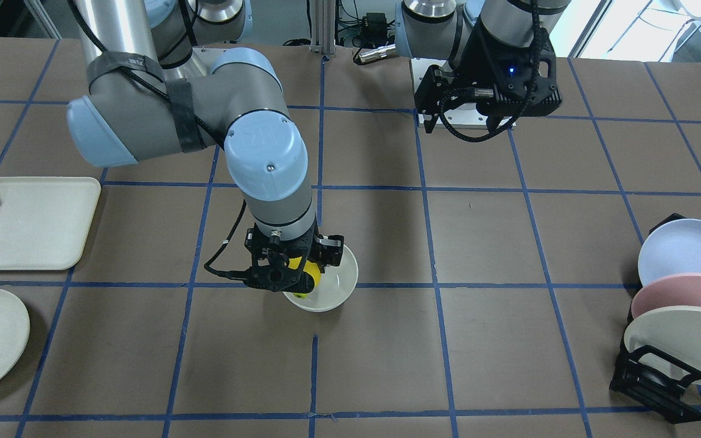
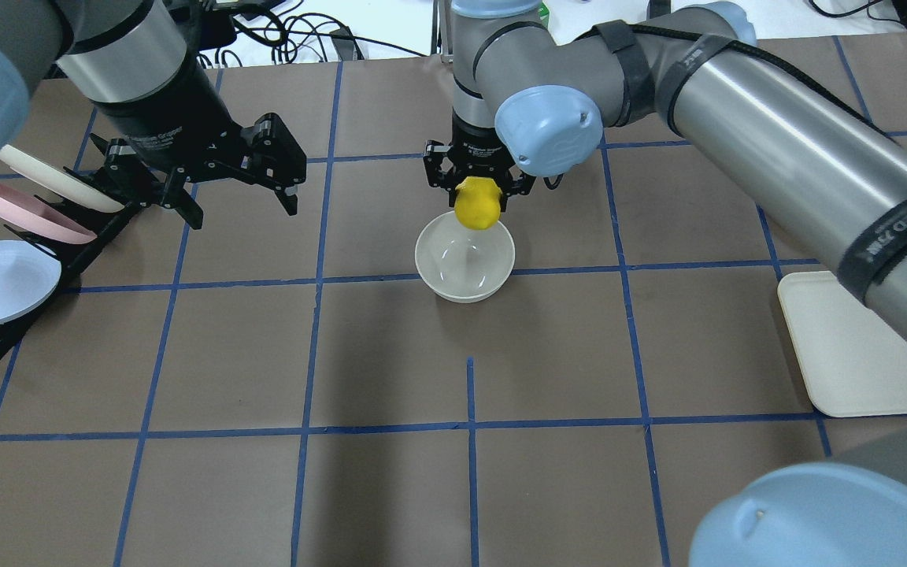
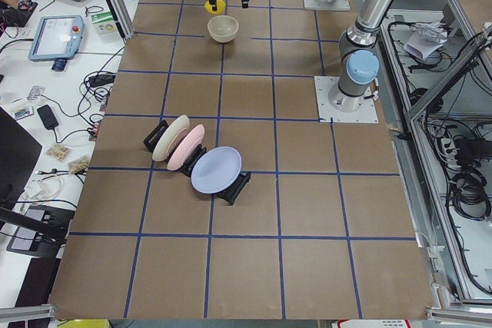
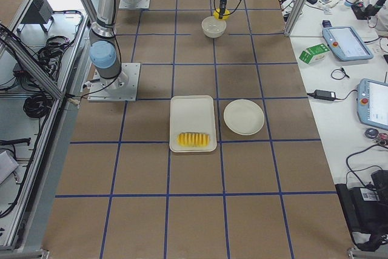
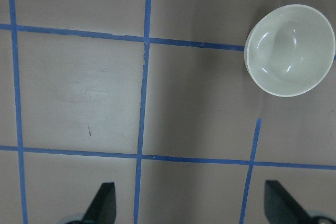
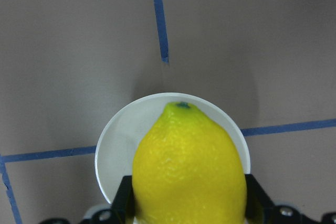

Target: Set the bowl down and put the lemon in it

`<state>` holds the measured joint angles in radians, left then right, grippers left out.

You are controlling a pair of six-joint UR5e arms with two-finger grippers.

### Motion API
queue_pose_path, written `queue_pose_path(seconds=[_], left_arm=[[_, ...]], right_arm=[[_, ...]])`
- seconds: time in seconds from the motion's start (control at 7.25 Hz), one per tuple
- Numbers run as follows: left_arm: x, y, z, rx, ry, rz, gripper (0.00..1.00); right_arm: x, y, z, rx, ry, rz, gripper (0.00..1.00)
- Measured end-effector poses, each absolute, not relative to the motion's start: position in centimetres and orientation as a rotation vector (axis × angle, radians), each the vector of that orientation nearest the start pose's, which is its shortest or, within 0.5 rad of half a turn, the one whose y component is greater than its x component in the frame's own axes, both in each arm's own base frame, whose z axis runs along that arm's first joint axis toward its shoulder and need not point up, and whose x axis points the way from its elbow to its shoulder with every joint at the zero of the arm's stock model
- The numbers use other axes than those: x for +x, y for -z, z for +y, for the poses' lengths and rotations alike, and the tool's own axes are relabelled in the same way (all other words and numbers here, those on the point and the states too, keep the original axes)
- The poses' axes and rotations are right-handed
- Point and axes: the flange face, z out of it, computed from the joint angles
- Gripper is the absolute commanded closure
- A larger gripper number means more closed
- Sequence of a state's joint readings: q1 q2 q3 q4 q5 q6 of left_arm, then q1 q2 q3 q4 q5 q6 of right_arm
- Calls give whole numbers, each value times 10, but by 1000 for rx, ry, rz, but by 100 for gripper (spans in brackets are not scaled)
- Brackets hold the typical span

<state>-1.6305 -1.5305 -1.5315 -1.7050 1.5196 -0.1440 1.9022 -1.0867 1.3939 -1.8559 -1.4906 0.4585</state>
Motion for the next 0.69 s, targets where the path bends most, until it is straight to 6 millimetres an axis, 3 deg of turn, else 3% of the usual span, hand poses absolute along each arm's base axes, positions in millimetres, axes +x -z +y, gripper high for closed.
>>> queue_pose_path(seconds=[0.41,0.69], left_arm=[[-161,-494,-463,46,-25,3158,0],[-160,-496,-467,126,55,3157,0]], right_arm=[[367,-285,-580,199,-141,3086,100],[367,-273,-576,201,-170,3092,98]])
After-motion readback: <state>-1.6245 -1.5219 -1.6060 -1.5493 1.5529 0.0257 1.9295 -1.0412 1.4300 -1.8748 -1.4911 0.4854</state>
